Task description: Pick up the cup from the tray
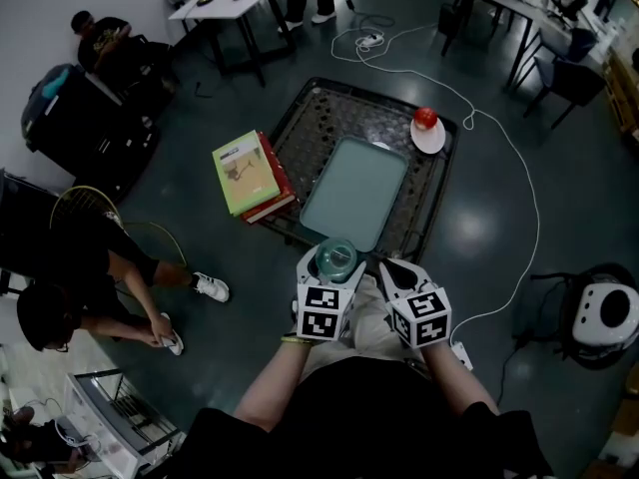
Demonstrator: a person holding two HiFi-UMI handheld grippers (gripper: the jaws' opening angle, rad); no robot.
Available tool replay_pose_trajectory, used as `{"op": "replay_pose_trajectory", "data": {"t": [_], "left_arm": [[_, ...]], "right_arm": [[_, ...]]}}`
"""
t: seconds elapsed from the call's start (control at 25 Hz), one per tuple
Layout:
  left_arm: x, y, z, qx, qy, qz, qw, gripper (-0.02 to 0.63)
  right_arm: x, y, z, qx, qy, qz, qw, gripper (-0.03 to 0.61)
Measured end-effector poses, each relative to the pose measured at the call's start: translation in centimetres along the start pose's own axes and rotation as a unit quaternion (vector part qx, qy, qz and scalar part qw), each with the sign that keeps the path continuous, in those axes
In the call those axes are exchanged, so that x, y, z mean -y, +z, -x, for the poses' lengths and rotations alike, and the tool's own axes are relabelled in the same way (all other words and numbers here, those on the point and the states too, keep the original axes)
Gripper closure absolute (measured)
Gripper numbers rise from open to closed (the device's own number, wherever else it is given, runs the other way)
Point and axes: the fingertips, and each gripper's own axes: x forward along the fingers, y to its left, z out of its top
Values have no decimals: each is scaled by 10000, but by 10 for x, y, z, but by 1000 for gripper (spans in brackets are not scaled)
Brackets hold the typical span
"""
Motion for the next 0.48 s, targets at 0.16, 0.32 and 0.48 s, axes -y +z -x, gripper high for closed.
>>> {"op": "replay_pose_trajectory", "data": {"t": [0.16,0.32,0.48], "left_arm": [[-1,-2,8,48,37,47,10000,239],[-2,-5,11,44,49,79,9999,239],[-2,-5,13,69,51,115,9999,239]], "right_arm": [[-1,0,5,51,-42,48,10000,569],[-4,0,7,78,-49,58,9999,569],[-6,-1,8,97,-55,71,9999,569]]}}
